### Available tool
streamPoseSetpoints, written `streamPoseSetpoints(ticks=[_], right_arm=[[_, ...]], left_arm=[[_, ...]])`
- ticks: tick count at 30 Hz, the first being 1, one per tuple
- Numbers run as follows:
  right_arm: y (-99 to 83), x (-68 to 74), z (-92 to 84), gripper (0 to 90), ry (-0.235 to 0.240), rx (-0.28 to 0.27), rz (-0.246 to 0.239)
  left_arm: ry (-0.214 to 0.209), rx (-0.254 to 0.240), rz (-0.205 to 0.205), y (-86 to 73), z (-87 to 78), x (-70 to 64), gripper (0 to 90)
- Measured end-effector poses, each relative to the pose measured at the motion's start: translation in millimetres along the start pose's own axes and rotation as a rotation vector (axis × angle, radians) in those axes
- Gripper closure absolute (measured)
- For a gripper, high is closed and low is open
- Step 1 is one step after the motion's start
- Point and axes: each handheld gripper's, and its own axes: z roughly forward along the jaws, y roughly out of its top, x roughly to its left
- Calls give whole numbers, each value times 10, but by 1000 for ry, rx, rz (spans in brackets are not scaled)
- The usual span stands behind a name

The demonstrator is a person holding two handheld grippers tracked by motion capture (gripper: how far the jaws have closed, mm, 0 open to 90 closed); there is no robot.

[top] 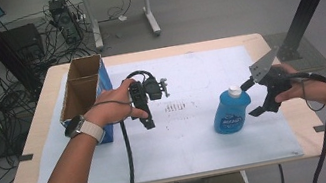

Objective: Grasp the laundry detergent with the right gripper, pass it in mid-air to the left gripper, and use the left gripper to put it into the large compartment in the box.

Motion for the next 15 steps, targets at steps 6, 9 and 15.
streamPoseSetpoints(ticks=[6,9,15], right_arm=[[-7,-1,42,49,9,-6,-5],[-17,-5,70,50,11,-13,-5],[-31,-13,107,53,16,-18,-4]], left_arm=[[0,3,-1,-1,-2,3,107],[1,2,0,0,0,6,107],[0,1,-3,6,6,6,107]])
